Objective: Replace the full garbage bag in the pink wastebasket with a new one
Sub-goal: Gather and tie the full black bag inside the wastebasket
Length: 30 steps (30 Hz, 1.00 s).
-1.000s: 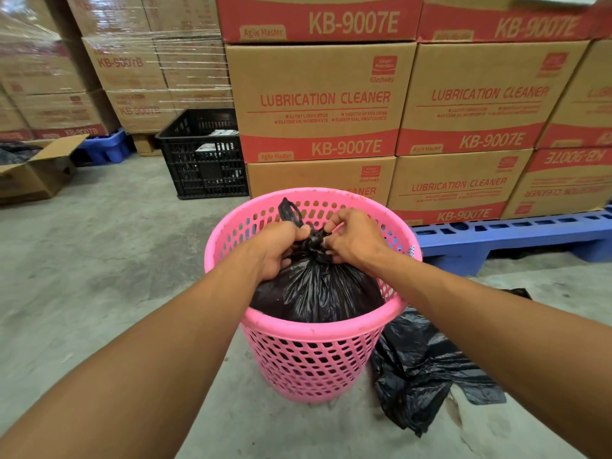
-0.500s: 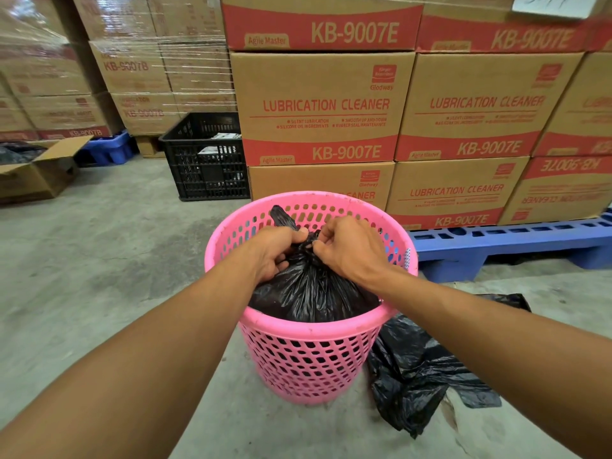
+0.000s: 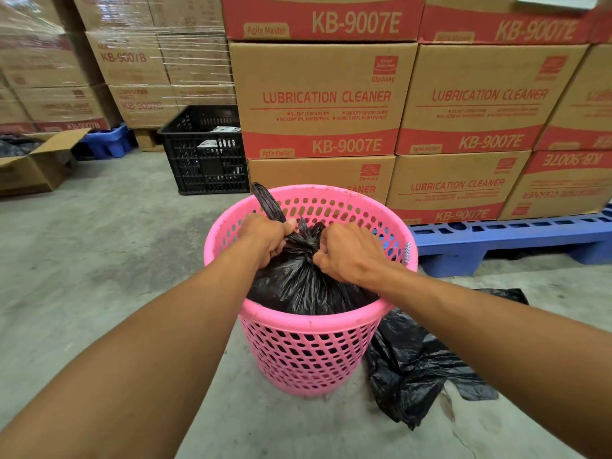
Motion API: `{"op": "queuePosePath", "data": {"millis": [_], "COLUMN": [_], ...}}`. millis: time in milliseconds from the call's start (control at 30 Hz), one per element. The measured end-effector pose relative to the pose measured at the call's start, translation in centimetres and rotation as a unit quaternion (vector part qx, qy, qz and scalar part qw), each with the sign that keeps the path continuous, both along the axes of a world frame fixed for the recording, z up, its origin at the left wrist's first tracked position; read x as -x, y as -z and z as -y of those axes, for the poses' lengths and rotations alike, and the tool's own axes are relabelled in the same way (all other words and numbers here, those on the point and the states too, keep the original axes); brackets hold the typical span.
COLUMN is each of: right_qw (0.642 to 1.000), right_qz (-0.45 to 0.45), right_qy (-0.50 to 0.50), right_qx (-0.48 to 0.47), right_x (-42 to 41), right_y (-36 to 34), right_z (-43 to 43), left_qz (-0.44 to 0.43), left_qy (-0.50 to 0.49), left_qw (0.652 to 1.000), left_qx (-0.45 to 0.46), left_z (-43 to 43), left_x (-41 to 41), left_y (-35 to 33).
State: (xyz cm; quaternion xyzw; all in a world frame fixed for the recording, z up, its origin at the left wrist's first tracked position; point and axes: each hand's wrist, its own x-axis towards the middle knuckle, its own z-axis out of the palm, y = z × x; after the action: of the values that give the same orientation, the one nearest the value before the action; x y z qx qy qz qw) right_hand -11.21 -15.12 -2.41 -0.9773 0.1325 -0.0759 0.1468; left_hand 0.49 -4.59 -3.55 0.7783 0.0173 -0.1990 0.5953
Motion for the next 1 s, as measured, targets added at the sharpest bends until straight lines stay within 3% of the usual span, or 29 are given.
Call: {"op": "queuePosePath", "data": {"millis": [333, 567, 767, 1000], "right_qw": [0.989, 0.987, 0.985, 0.984], "right_qz": [-0.127, -0.159, -0.017, 0.025], "right_qy": [-0.007, -0.003, 0.044, 0.046], "right_qx": [0.071, 0.008, -0.167, -0.169], "right_x": [0.4, -0.3, -1.7, -2.7], "right_y": [-1.4, -1.7, -2.6, -1.7], "right_z": [0.1, 0.7, 1.9, -0.2], "left_qz": [0.105, 0.162, 0.263, 0.29], "left_qy": [-0.083, -0.054, -0.021, 0.027], "left_qw": [0.989, 0.983, 0.963, 0.951], "left_qx": [-0.068, -0.06, 0.049, 0.104], "left_z": [0.2, -0.1, -0.1, 0.9], "left_x": [-0.1, 0.3, 0.4, 2.6], "left_y": [-0.1, -1.6, -5.4, -7.4]}}
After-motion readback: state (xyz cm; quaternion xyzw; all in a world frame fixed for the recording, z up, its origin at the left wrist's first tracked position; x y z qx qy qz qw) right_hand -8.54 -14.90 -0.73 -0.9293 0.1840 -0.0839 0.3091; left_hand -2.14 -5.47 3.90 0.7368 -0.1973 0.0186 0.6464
